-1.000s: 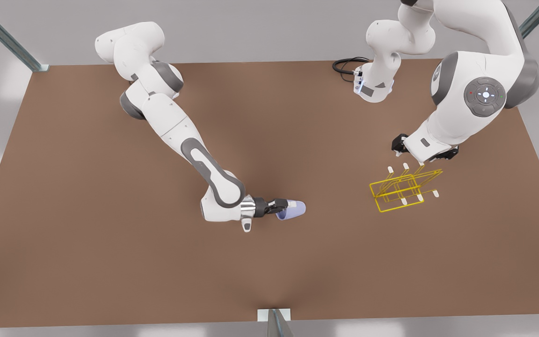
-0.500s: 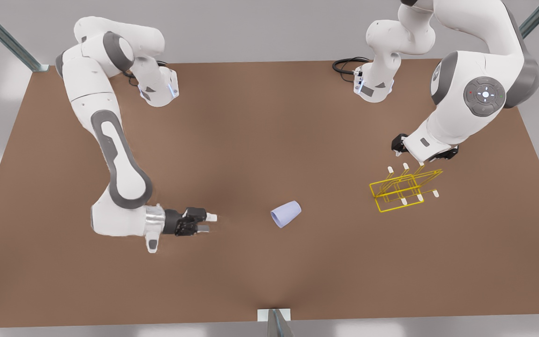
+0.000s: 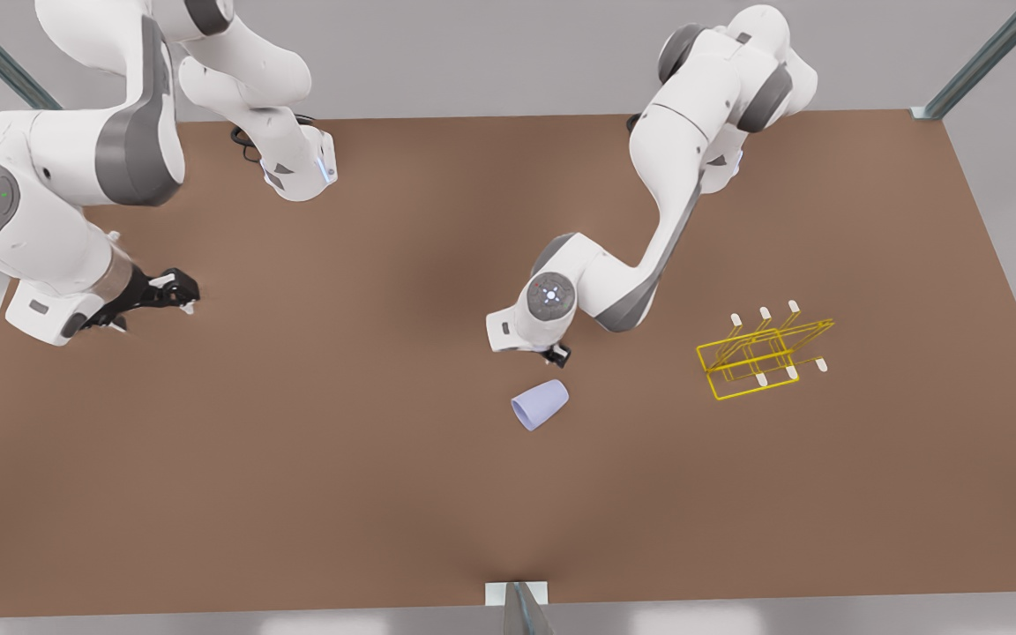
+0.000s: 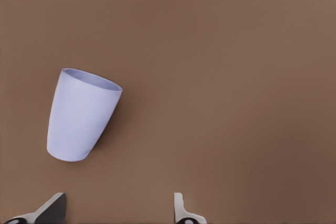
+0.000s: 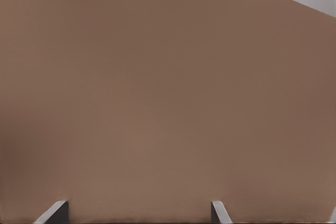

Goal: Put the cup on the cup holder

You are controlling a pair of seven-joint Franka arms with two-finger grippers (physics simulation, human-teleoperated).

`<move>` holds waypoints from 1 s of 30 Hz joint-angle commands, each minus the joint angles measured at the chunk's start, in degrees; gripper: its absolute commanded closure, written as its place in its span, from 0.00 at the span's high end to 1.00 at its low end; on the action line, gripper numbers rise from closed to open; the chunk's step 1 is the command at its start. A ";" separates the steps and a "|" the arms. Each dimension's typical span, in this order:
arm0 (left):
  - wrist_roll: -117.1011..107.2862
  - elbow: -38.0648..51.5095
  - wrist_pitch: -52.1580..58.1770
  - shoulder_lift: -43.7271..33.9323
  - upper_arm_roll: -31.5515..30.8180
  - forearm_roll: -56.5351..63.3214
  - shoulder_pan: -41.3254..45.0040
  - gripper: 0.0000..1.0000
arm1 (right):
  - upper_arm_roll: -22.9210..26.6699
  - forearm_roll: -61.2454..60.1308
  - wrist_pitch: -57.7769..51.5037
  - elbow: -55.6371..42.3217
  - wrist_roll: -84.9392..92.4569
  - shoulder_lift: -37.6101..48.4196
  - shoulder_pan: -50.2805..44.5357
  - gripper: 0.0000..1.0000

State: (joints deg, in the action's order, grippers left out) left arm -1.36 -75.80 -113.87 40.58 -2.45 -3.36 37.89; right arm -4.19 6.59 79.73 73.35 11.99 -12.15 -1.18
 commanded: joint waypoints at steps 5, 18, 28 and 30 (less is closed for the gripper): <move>31.85 -0.84 -9.88 2.30 0.08 14.26 -0.19 1.00 | -0.03 -0.97 -4.15 -0.14 -19.28 0.11 0.47 1.00; 34.76 -0.75 -16.03 6.70 -1.50 11.62 -2.03 1.00 | 0.15 -1.85 -5.55 -0.49 -19.28 0.02 1.09 1.00; 22.63 -0.75 -15.51 7.67 -1.24 11.45 -3.26 1.00 | 0.15 -2.81 -5.55 -0.67 -19.46 -0.07 1.44 1.00; 19.64 -0.75 -15.51 7.76 -1.24 11.45 -3.18 1.00 | 0.06 -2.81 -5.55 -0.67 -19.46 -0.07 1.44 1.00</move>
State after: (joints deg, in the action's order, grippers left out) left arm 22.60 -76.58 -129.40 48.38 -3.69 8.00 34.71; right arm -4.12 3.83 74.30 72.71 -3.71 -12.28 0.23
